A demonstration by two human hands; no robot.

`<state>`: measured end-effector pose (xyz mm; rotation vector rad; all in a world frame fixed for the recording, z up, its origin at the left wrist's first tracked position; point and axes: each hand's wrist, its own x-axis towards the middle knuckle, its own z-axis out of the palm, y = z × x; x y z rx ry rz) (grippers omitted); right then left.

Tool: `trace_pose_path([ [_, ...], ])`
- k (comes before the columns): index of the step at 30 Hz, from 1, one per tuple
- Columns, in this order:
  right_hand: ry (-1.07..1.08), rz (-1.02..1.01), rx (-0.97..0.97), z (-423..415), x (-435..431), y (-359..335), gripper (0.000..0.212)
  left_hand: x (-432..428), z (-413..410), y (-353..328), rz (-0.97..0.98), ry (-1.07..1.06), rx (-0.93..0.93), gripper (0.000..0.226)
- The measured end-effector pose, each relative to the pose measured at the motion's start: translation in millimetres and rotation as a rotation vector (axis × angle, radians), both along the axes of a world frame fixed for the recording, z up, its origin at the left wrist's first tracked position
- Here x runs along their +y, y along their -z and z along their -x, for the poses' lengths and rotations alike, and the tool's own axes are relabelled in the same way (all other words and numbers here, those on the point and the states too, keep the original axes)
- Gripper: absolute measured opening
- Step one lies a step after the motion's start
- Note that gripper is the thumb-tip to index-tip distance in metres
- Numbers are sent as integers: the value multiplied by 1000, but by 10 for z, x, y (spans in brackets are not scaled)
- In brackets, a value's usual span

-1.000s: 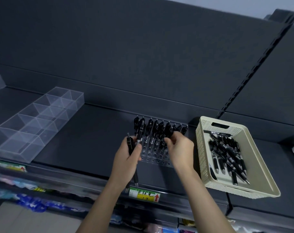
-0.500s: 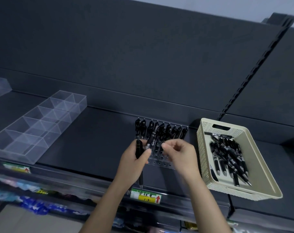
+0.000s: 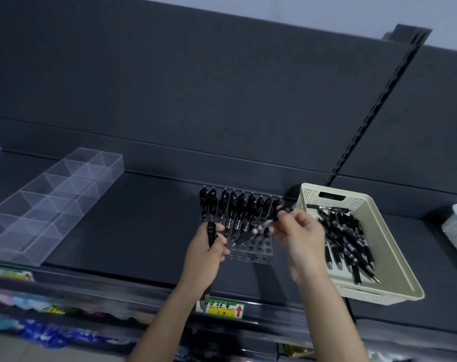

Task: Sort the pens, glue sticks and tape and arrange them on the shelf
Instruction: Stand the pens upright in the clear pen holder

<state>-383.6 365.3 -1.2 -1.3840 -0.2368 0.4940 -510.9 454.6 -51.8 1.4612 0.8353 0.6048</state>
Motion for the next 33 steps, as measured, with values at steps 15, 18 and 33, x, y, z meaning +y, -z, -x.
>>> trace_pose_path([
  [15, 32, 619, -868, -191, 226, 303, 16, 63, 77, -20, 189, -190, -198, 6],
  [18, -32, 657, -902, -149, 244, 342, 16, 79, 95, -4, 152, -211, -178, 9],
  [33, -179, 789, -972, -133, 287, 275, 25, 5, 70, -73, 260, -208, -264, 9],
])
